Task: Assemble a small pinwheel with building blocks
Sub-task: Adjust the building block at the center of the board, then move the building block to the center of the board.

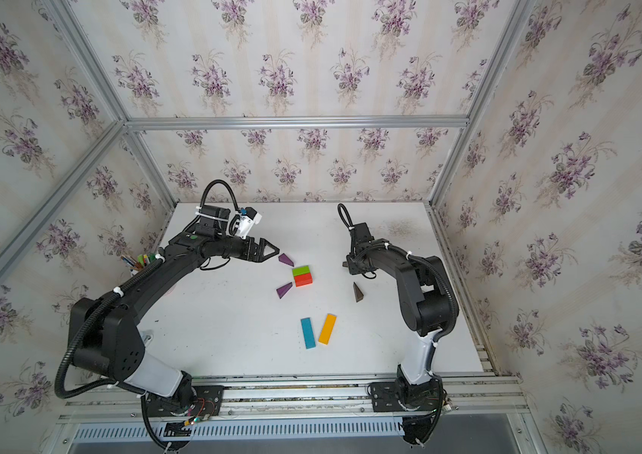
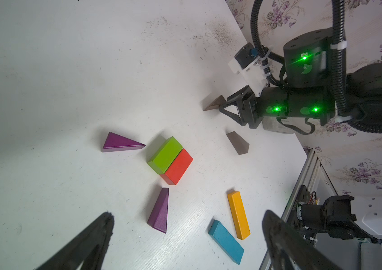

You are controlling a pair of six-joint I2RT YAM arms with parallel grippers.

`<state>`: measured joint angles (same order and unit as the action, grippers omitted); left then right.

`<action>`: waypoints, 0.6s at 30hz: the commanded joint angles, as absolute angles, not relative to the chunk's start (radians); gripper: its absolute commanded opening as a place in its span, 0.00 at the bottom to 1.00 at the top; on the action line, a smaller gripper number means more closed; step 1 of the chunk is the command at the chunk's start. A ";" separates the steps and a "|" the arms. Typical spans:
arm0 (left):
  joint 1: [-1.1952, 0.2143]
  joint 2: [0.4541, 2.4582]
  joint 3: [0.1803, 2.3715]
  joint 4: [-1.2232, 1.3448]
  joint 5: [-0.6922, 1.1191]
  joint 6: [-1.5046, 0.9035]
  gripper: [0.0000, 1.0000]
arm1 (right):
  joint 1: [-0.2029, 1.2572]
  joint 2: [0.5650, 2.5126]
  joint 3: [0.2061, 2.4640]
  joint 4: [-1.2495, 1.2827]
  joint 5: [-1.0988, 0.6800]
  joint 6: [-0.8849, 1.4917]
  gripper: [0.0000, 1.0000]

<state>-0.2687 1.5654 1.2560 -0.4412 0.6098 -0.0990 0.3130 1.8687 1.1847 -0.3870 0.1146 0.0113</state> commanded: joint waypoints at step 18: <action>-0.267 1.559 1.257 -0.427 0.652 -0.071 0.99 | 0.295 1.657 1.149 -0.374 -0.046 -0.849 0.59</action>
